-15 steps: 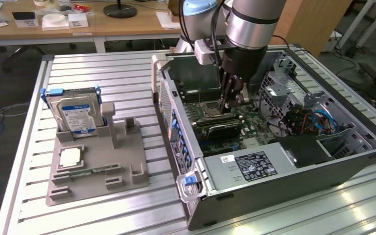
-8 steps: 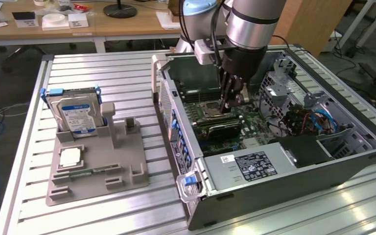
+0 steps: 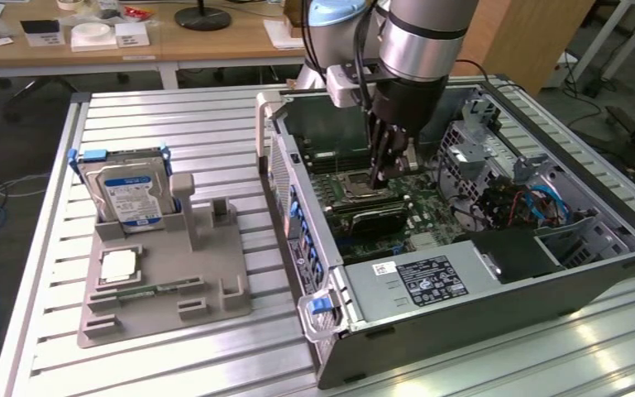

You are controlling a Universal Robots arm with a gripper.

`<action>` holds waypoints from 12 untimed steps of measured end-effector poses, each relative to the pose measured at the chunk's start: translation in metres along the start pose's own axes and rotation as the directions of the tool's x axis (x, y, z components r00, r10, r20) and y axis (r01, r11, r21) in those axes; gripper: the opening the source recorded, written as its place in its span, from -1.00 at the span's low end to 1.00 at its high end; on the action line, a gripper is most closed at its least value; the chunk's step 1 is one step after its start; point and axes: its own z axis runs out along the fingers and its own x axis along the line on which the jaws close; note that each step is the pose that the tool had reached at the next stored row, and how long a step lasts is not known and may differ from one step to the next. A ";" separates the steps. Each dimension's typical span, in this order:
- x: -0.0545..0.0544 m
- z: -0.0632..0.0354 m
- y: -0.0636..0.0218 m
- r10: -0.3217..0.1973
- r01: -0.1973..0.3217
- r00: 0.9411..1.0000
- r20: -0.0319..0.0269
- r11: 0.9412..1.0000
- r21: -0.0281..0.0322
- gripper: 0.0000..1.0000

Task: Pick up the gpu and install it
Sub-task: 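Press down on the gpu until it lock into place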

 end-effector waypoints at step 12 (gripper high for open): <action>0.000 0.0184 0.0005 0.001 -0.001 1.000 0.000 1.000 0.000 -0.79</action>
